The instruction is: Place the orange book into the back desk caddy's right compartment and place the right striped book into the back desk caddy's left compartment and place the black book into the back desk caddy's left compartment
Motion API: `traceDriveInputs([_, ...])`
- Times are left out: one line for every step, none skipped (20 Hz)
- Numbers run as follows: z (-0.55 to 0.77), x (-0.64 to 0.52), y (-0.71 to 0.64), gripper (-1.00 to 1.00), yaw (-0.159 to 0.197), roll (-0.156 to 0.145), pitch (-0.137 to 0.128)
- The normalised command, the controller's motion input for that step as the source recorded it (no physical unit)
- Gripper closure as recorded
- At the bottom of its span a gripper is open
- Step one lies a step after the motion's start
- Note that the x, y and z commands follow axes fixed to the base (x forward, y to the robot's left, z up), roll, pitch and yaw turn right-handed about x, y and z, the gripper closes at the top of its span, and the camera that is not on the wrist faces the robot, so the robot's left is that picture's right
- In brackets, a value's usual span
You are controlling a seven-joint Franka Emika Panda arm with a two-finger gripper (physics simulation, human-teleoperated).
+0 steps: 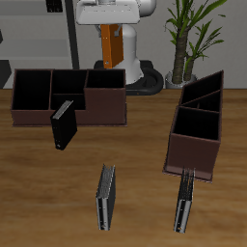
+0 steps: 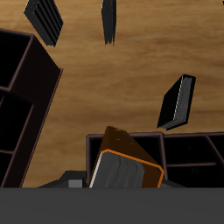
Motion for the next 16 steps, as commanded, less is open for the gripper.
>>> traceDriveInputs([-0.12, -0.37, -0.01, 1.0, 0.055, -0.038, -0.001])
traceDriveInputs([-0.06, -0.42, 0.06, 1.0, 0.148, 0.045, -0.06])
traceDriveInputs([-0.12, -0.39, -0.15, 1.0, 0.011, 0.008, -0.01])
traceDriveInputs([-0.09, -0.27, -0.1, 1.0, 0.029, -0.052, 0.003])
traceDriveInputs([-0.06, -0.22, 0.04, 1.0, 0.136, 0.088, -0.017])
traceDriveInputs([-0.04, -0.04, -0.13, 1.0, 0.017, 0.038, 0.036])
traceDriveInputs([0.0, 0.01, -0.25, 1.0, -0.023, -0.094, 0.01])
traceDriveInputs([-0.12, 0.19, -0.24, 1.0, 0.02, -0.038, 0.073])
traceDriveInputs([-0.12, 0.2, -0.25, 1.0, -0.009, -0.091, 0.049])
traceDriveInputs([-0.17, 0.21, -0.08, 1.0, -0.006, 0.023, 0.073])
traceDriveInputs([-0.11, 0.08, -0.04, 1.0, 0.016, 0.001, 0.037])
traceDriveInputs([-0.28, 0.24, -0.17, 1.0, -0.014, -0.085, 0.054])
traceDriveInputs([-0.28, 0.12, -0.03, 1.0, -0.011, 0.009, 0.082])
traceDriveInputs([-0.19, 0.05, 0.0, 1.0, -0.011, -0.014, 0.042])
traceDriveInputs([-0.22, -0.01, 0.15, 1.0, 0.085, 0.044, -0.008])
traceDriveInputs([-0.26, 0.04, 0.05, 1.0, 0.008, 0.032, 0.072])
